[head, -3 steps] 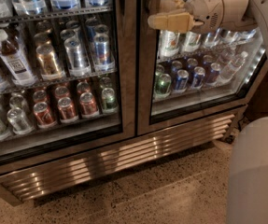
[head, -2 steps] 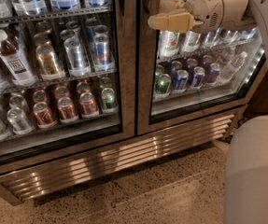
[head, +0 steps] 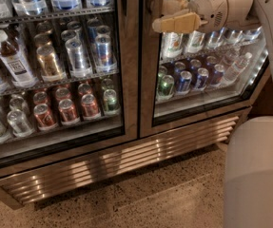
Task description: Open right fridge door
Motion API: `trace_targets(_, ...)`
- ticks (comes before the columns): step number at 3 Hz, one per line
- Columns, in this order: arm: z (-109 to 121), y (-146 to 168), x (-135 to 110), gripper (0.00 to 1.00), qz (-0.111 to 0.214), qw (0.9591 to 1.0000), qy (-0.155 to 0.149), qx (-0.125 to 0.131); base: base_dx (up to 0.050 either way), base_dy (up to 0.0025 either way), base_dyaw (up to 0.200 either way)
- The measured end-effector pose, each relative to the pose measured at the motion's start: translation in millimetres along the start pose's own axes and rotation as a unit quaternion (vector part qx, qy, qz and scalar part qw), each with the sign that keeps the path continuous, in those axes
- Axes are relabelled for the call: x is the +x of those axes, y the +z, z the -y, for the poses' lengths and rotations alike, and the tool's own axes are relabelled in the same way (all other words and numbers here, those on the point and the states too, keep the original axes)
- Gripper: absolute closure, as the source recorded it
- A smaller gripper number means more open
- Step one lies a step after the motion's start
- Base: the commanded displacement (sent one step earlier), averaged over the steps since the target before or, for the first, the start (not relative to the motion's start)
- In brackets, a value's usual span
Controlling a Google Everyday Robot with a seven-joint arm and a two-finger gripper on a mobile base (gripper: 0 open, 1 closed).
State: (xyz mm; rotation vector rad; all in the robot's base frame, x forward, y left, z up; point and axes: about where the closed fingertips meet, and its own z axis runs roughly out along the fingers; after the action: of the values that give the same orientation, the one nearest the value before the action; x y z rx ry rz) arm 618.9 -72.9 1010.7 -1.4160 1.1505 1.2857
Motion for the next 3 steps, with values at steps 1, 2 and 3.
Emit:
trace_targets(1,0.0,0.0,0.0,0.87,0.0,1.0,0.0,0.0,0.0,0.0,0.0)
trace_targets(2,0.1,0.0,0.0,1.0,0.0,1.0,0.0,0.0,0.0,0.0,0.0)
trace_targets(3,0.2,-0.1,-0.1,1.0,0.0,1.0,0.0,0.0,0.0,0.0,0.0)
